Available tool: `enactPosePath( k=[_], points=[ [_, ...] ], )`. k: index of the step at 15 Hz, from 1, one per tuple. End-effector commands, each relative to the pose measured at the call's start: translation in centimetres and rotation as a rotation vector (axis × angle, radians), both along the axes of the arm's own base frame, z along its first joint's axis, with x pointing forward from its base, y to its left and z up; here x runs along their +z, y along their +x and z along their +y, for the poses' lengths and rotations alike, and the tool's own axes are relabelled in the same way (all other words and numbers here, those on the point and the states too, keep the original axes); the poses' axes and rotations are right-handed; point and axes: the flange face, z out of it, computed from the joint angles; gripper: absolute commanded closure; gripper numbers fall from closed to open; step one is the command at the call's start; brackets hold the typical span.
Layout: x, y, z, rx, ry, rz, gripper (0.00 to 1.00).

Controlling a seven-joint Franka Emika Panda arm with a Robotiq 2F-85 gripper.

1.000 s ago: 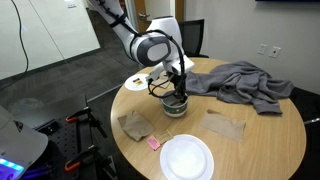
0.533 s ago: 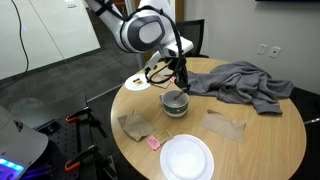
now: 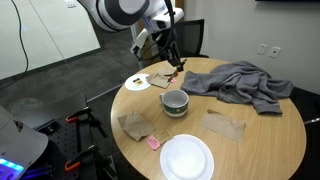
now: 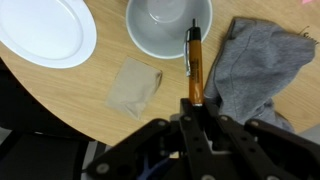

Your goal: Remove the marker from the mug cup and place it on the table

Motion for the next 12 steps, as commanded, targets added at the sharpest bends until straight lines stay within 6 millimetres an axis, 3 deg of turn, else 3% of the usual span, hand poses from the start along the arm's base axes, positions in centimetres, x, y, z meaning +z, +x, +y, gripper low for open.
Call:
enactPosePath(
  k=[1,5,9,12],
  points=[
    [2.9,-2.8,2.3,0.142,0.032,0.002,0.96],
    [4.3,-4.4,5.8,0.296,0.051,0.041,0.96],
    [3.8,-4.9,9.3,0.411,0.097,0.142,0.96],
    [3.0,-4.7,10.4,0.462,0.104,0.212,0.96]
  ],
)
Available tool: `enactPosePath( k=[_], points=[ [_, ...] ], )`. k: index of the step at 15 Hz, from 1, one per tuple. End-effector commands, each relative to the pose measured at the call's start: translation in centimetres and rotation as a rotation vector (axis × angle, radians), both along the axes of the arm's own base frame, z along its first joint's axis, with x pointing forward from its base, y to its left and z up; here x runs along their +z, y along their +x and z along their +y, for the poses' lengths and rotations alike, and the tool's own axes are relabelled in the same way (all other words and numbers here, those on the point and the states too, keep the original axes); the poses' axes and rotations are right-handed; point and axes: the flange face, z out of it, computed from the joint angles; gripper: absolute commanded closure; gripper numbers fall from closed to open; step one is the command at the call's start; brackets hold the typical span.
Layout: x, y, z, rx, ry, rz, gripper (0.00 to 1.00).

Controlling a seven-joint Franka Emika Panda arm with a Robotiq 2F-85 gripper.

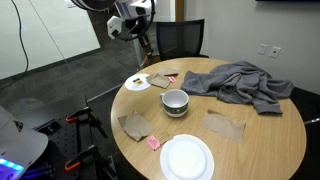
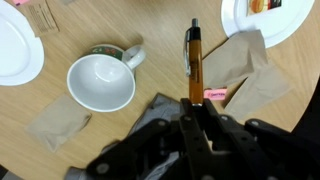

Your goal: Remove the marker from the mug cup and place it on the table

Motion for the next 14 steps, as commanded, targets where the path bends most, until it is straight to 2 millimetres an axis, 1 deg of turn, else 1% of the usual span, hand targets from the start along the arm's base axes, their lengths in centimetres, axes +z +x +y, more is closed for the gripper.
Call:
enactPosePath(
  k=[1,4,8,11,14],
  points=[
    [-0.4,0.0,0.3,0.062,0.001,0.071,0.96],
    [-2.1,0.3,0.1,0.1,0.0,0.124,0.96],
    [-5.9,0.8,0.3,0.168,0.027,0.224,0.96],
    [-8.8,0.8,1.1,0.224,0.022,0.285,0.96],
    [-11.2,0.9,2.0,0.257,0.003,0.332,0.96]
  ],
)
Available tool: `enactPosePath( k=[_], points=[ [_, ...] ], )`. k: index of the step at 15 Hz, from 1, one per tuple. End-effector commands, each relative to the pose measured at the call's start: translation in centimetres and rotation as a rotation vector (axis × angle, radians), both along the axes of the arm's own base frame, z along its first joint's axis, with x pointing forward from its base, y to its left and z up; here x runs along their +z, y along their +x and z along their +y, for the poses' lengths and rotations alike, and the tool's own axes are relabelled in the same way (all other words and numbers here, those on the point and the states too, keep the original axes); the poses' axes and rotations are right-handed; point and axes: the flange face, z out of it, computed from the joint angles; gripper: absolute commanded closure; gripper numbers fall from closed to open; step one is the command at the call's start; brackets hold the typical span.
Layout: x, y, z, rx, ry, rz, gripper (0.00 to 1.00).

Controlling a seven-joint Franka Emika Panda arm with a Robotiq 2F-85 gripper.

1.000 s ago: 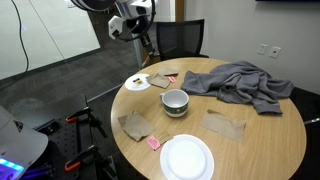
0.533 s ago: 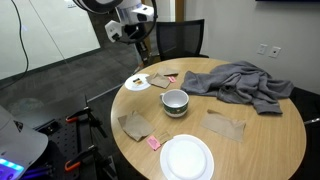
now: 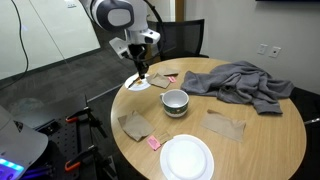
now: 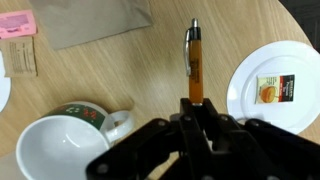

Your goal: Remove the marker from the mug cup and place it on the table

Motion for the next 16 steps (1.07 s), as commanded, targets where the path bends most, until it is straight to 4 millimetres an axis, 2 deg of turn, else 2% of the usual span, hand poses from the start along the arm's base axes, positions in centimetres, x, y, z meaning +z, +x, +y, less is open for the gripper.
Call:
enactPosePath(
  k=[1,9,16],
  points=[
    [-2.2,0.9,1.1,0.045,-0.008,0.056,0.96],
    [-7.1,0.9,4.1,0.136,-0.089,0.076,0.96],
    [-9.8,1.0,6.0,0.181,-0.09,0.076,0.96]
  ],
)
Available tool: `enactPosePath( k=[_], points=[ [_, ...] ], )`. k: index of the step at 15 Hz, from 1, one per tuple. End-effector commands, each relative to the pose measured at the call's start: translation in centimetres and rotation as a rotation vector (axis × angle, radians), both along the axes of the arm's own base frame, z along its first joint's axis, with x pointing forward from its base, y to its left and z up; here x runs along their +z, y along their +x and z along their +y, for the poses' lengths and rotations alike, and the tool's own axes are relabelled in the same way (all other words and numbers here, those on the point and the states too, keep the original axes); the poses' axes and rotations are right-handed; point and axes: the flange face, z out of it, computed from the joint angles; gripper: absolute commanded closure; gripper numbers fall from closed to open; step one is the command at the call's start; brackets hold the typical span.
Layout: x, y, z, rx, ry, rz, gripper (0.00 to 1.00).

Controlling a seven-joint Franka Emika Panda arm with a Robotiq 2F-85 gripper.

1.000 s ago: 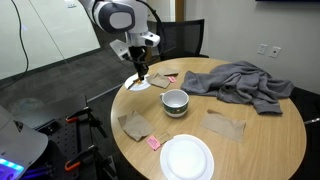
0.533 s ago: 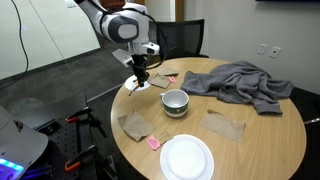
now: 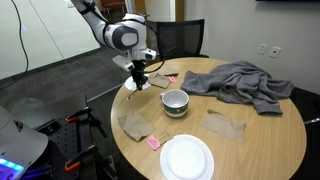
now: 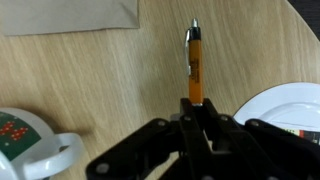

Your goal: Remove the marker from the mug cup and place it on the table

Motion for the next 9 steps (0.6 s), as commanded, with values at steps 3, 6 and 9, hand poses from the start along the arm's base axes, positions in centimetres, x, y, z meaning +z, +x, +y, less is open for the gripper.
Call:
enactPosePath(
  k=[3,6,9],
  points=[
    [-1.4,0.8,0.6,0.002,0.002,-0.029,0.96],
    [-2.0,0.9,0.8,0.008,0.006,-0.036,0.53],
    [-1.7,1.0,0.9,0.006,0.007,-0.041,0.31]
  ],
)
